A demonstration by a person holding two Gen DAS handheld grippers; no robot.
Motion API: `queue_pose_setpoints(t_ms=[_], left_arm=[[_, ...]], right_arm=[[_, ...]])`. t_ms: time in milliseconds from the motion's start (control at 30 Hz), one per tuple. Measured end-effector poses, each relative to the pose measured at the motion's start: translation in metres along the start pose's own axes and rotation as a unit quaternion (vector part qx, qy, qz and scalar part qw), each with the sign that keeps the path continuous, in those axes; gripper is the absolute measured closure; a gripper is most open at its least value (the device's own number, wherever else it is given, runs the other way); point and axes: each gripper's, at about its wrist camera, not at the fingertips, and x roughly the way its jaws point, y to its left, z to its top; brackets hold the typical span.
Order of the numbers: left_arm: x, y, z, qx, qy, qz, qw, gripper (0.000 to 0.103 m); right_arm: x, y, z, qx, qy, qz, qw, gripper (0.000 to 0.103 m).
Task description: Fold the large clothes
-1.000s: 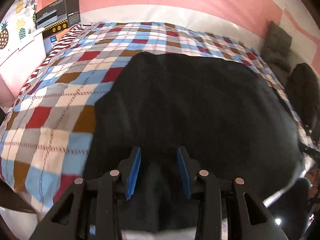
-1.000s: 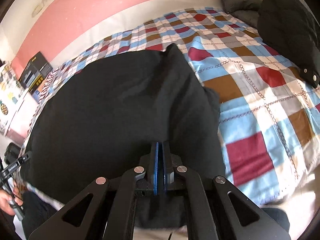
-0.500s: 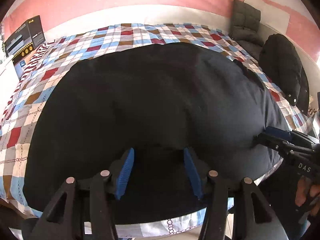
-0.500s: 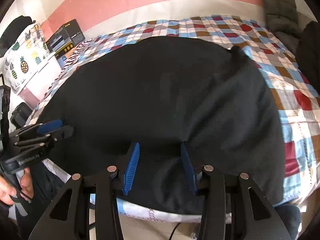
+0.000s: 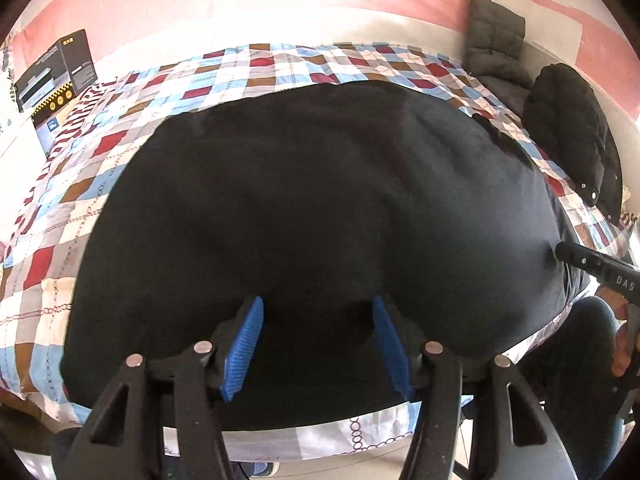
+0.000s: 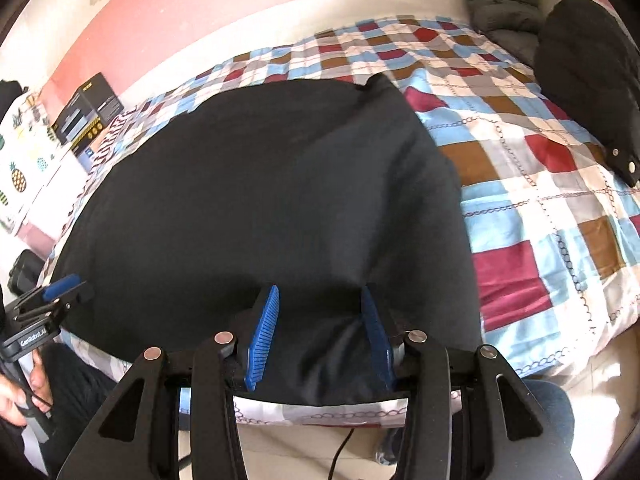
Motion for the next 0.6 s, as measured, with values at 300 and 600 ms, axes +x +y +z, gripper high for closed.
queue_pose_setpoints(t_ms=[300,600], left_arm=[[0.011,0.067,0.026,-0.048,-0.011,0.067,0.9965,0.043],[0.024,0.128,0.027,-0.103,-0.009,0.085,0.9910,0.043]], right_arm=[[0.009,-0.023,0.031,0.037,-0.014,0.026,0.999,0.059],[0.020,-0.053,0.045,0.061,-0.021,0.000,0.998,0.064]])
